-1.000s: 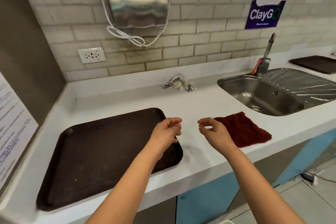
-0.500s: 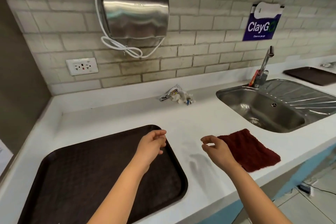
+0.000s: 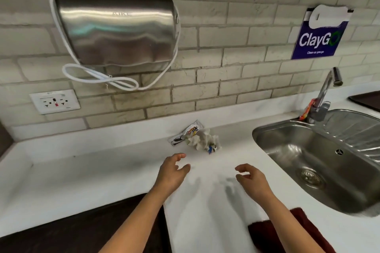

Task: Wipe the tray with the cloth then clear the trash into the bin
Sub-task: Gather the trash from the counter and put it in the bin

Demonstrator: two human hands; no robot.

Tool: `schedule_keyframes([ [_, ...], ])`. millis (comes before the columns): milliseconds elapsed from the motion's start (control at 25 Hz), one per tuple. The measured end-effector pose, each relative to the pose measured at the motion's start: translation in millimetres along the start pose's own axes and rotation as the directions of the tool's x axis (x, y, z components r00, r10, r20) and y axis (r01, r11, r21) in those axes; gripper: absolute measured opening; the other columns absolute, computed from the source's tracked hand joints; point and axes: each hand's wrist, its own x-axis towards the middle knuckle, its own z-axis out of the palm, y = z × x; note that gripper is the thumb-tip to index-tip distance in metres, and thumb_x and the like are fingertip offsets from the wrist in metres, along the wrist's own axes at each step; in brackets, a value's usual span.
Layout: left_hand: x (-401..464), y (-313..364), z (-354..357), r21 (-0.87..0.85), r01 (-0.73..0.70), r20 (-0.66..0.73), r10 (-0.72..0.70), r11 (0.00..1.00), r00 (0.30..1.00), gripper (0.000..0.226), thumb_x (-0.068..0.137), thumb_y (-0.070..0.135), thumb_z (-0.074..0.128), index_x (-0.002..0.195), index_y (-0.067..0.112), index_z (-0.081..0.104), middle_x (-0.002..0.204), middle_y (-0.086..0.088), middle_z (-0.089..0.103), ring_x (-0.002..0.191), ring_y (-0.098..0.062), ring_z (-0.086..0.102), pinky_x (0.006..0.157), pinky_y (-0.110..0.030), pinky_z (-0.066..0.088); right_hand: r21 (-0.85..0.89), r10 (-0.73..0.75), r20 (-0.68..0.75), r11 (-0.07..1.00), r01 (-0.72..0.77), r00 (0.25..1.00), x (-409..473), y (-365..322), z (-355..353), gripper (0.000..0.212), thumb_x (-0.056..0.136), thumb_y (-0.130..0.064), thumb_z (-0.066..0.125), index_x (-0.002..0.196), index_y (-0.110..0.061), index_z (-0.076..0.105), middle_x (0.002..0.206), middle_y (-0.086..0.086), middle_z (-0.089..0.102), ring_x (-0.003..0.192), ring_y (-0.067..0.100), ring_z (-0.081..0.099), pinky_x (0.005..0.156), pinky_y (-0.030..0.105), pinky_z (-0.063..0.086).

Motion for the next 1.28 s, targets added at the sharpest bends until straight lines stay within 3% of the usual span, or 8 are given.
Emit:
schedule_keyframes([
  [120,52,-6,21,0.183,-0.111,0.075,0.099,0.977,0.992,0.047,0.086,0.026,0.062,0.131,0.023,0.048,0.137,0.002,0.037,0.129,-0.014,0.039,0.101,-0.016,0.028,-0.043,-0.011,0.017,0.999,0.011,1.000,46,4,5,0.018,0.085,-0.005,0.056,0.096,-0.019,0.059,0.104,0.004,0.057,0.079,0.016,0.057,0.068,0.022,0.041],
  [440,153,-16,58,0.506,-0.191,0.086,0.171,0.841,0.982,0.059,0.088,0.016,0.051,0.142,0.024,0.031,0.153,0.002,0.016,0.141,-0.017,0.022,0.110,-0.029,0.030,-0.133,-0.219,0.032,0.966,0.221,0.975,140,0,48,0.019,0.078,-0.008,0.067,0.095,-0.013,0.062,0.109,0.003,0.048,0.102,0.022,0.055,0.079,0.013,0.034],
  [600,178,-22,69,0.607,-0.290,0.237,0.180,0.740,0.955,0.065,0.089,0.010,0.044,0.148,0.024,0.019,0.157,0.002,0.008,0.145,-0.018,0.008,0.113,-0.036,0.027,-0.274,-0.292,0.163,0.904,0.328,0.942,173,3,70,0.063,0.070,-0.018,0.075,0.127,-0.012,0.049,0.141,0.012,0.034,0.122,0.030,0.043,0.090,0.024,0.039],
  [680,185,-28,73,0.630,-0.328,0.273,0.194,0.704,0.942,0.056,0.091,0.018,0.047,0.144,0.022,0.029,0.153,0.000,0.023,0.142,-0.019,0.018,0.109,-0.037,0.033,-0.306,-0.286,0.232,0.886,0.349,0.930,183,3,74,0.068,0.073,-0.020,0.072,0.134,-0.018,0.043,0.147,0.010,0.030,0.124,0.028,0.042,0.093,0.030,0.043],
  [800,188,-30,76,0.583,-0.227,0.171,0.155,0.780,0.973,0.034,0.091,0.022,0.053,0.125,0.017,0.052,0.135,0.000,0.047,0.125,-0.018,0.044,0.097,-0.027,0.039,-0.222,-0.271,0.198,0.923,0.313,0.942,189,3,71,0.040,0.077,0.001,0.053,0.115,-0.011,0.055,0.113,0.007,0.057,0.092,0.022,0.054,0.073,0.018,0.039],
  [880,187,-32,77,0.538,-0.184,0.112,0.147,0.823,0.983,0.026,0.091,0.016,0.053,0.117,0.012,0.057,0.128,-0.003,0.052,0.119,-0.020,0.049,0.094,-0.024,0.035,-0.158,-0.261,0.125,0.947,0.279,0.957,189,6,67,0.035,0.075,0.008,0.048,0.105,-0.007,0.058,0.095,0.005,0.057,0.081,0.021,0.053,0.064,0.013,0.034],
  [1040,181,-35,72,0.435,-0.107,-0.015,0.126,0.894,0.992,0.021,0.088,0.011,0.056,0.108,0.006,0.060,0.124,-0.009,0.055,0.122,-0.022,0.047,0.090,-0.017,0.029,-0.044,-0.225,0.013,0.973,0.226,0.974,182,16,60,0.033,0.077,0.010,0.050,0.104,-0.006,0.060,0.088,0.004,0.061,0.078,0.017,0.055,0.064,0.001,0.037],
  [1280,156,-28,60,0.248,0.011,-0.207,0.042,0.969,0.977,0.020,0.087,0.008,0.057,0.106,0.006,0.061,0.112,-0.008,0.064,0.104,-0.022,0.057,0.070,-0.009,0.029,0.084,-0.186,-0.068,0.978,0.192,0.980,158,14,44,0.026,0.081,0.009,0.054,0.092,-0.015,0.056,0.074,-0.009,0.055,0.064,-0.006,0.054,0.059,0.002,0.039],
])
